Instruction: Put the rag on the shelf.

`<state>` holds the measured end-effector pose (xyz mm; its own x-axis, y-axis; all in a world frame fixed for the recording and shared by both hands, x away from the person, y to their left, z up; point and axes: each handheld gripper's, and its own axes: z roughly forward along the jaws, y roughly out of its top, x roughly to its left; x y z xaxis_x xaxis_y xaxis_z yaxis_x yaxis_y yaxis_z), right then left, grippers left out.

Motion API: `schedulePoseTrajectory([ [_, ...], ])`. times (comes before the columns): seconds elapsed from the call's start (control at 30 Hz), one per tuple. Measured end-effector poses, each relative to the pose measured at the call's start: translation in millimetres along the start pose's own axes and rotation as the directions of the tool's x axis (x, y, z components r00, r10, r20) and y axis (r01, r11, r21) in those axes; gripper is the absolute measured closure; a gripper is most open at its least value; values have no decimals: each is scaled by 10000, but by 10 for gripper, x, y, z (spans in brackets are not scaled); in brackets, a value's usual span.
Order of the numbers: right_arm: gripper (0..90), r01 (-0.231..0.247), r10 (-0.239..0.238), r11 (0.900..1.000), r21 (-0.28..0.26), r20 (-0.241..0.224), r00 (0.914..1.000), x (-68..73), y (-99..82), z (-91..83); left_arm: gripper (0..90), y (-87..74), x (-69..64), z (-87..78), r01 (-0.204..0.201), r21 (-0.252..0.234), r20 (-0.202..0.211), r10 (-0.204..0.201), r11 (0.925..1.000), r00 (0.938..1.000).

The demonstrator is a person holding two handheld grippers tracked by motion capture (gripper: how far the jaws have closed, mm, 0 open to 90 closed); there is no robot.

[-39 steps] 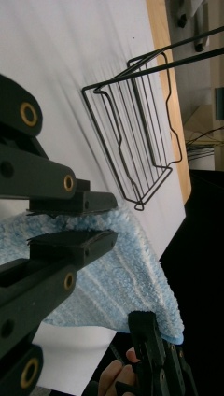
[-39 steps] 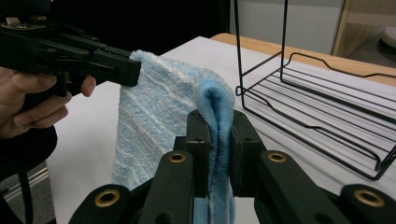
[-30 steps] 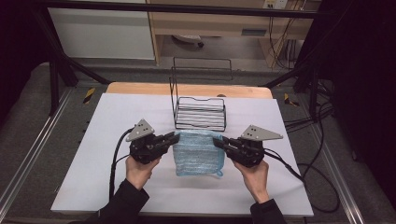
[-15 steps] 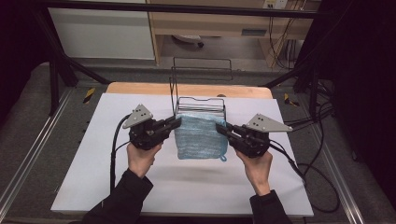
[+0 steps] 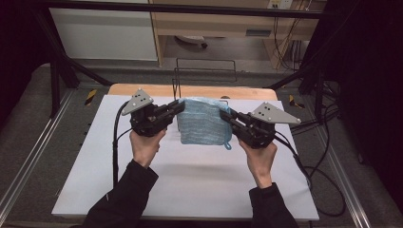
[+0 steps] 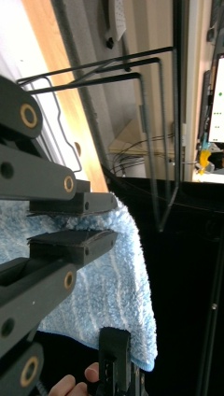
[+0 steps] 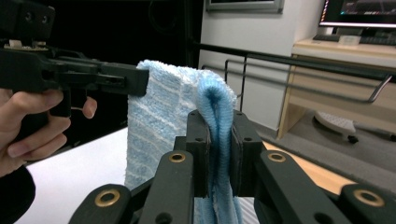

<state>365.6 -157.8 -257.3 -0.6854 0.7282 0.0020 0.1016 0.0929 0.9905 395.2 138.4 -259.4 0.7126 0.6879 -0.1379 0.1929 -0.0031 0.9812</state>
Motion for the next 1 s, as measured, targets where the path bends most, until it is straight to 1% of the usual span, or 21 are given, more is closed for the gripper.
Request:
schedulePoseTrajectory([
  [0.13,810,128,-125,9998,-166,189,9997,-15,107,14,813,101,5,23,-5,-251,-61,3,9997,10000],
  [0.33,810,304,-290,9986,-442,327,9990,-37,273,39,814,247,23,31,-93,-609,-155,84,9981,9998],
  [0.37,810,347,-331,9982,-483,345,9989,-39,300,44,814,269,23,33,-59,-707,-157,48,9975,9999],
  [0.4,810,380,-360,9979,-521,378,9986,-39,324,49,814,292,29,32,-92,-734,-178,79,9973,9998],
  [0.47,810,460,-436,9972,-582,424,9981,-43,371,64,814,339,30,39,-35,-852,-205,17,9964,9998],
  [0.5,810,457,-431,9971,-607,448,9981,-43,393,71,815,361,36,38,-89,-874,-231,69,9961,9997],
  [0.67,811,608,-564,9948,-821,553,9969,-56,514,98,815,470,58,52,-96,-1156,-250,68,9932,9997],
  [0.73,811,653,-601,9938,-905,590,9964,-63,568,108,815,518,63,57,-219,-1241,-320,180,9920,9993],
  [0.83,811,721,-657,9921,-1031,643,9958,-67,645,122,815,581,73,62,-172,-1459,-342,123,9892,9993],
  [1.0,811,835,-751,9891,-1212,730,9945,-75,740,163,816,679,97,81,-240,-1642,-476,164,9861,9987],
])
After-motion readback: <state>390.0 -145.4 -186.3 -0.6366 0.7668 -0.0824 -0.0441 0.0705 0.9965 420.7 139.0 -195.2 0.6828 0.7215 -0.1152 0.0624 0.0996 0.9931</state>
